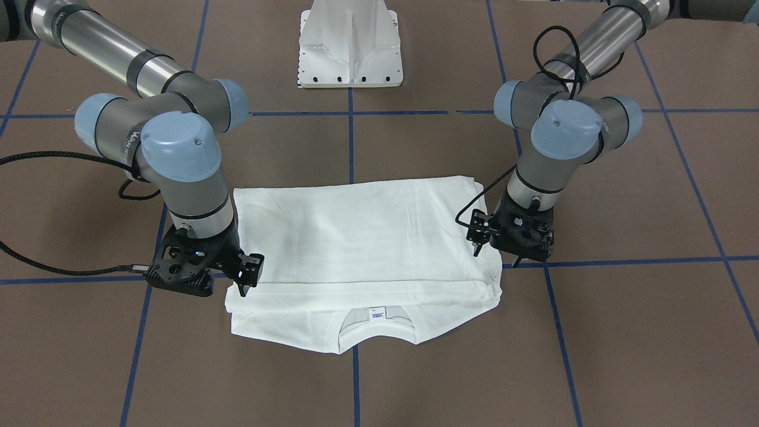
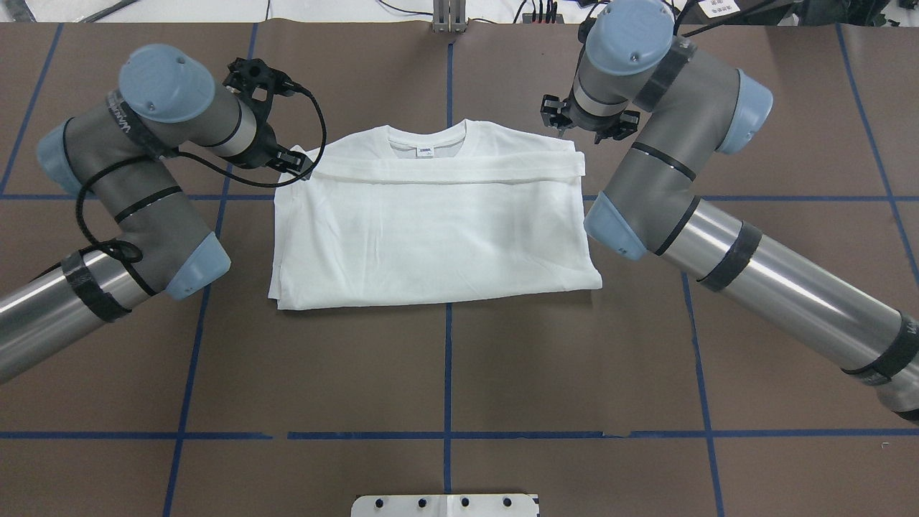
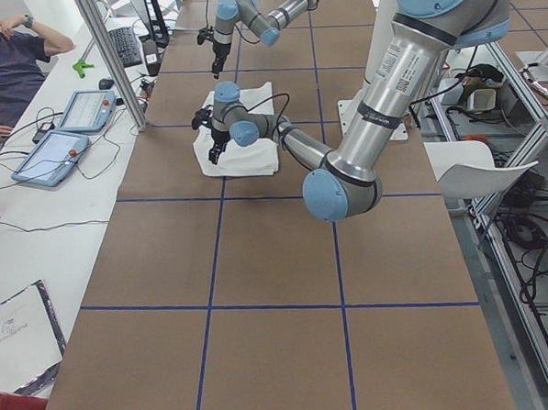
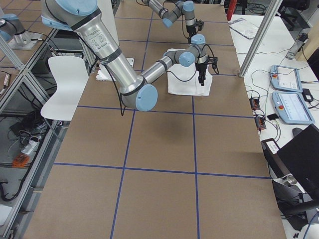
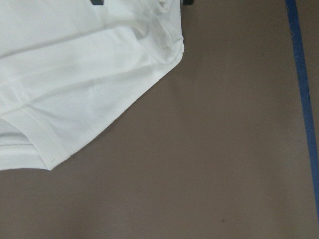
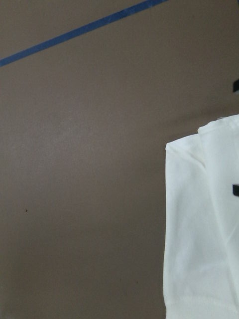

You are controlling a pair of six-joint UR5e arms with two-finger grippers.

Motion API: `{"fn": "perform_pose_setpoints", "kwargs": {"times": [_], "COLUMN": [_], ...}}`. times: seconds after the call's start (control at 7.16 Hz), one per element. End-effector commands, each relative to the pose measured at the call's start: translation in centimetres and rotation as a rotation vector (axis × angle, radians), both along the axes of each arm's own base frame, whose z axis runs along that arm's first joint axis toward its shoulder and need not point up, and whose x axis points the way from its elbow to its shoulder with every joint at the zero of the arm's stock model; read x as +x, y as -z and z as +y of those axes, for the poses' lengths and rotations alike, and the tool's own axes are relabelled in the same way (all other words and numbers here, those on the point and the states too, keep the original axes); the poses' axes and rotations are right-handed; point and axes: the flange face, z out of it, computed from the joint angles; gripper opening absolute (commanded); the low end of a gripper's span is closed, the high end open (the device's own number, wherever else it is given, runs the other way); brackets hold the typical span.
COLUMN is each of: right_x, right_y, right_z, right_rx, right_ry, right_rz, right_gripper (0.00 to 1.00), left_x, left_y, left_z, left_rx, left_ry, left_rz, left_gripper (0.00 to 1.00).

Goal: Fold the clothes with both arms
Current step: 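Lay the hem at the collar, open both grippers and raise them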

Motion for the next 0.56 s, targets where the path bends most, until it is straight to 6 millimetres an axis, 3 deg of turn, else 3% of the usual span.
{"fn": "perform_pose_setpoints", "kwargs": {"times": [0.0,0.14,0.42], "right_x": [2.8,3.1,3.2], "right_y": [-1.4,-1.1,-0.6], "right_z": [-1.2,-1.4,-1.3], "right_rx": [-0.001,0.003,0.009], "right_ry": [0.055,0.053,0.053], "right_rz": [-0.014,-0.017,-0.024], "right_gripper": [1.0,1.0,1.0], "left_x": [-2.5,-2.5,2.4], "left_y": [-0.5,-1.0,-0.9], "left_z": [4.4,7.2,13.5], "left_rx": [-0.009,-0.012,-0.129], "left_ry": [-0.054,-0.093,-0.12], "left_rz": [0.051,0.062,0.105], "left_gripper": [1.0,1.0,1.0]}}
